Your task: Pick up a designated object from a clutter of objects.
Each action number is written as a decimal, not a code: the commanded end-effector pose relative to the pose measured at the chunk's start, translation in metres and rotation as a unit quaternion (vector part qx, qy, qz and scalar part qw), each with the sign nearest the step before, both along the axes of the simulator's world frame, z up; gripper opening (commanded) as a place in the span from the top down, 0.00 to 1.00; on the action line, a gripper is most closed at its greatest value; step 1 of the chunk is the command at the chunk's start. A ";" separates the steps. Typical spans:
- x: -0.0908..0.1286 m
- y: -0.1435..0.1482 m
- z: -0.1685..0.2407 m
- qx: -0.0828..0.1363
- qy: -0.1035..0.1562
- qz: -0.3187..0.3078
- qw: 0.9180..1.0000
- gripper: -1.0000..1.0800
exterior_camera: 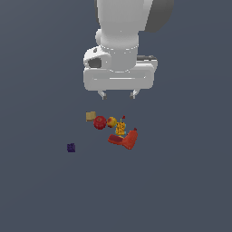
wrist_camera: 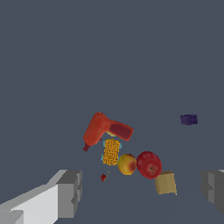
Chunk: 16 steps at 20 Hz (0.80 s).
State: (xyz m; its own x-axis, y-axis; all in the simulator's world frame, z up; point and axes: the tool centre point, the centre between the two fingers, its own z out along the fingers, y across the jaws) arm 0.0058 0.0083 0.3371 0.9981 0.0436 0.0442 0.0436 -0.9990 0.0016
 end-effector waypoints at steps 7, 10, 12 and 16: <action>0.000 0.002 -0.002 0.002 -0.002 0.010 1.000 0.04; -0.001 0.005 -0.001 0.003 -0.003 0.015 1.000 0.04; -0.002 0.006 -0.001 0.003 -0.003 0.016 1.000 0.04; 0.000 0.003 -0.003 0.004 -0.002 0.015 1.000 0.04</action>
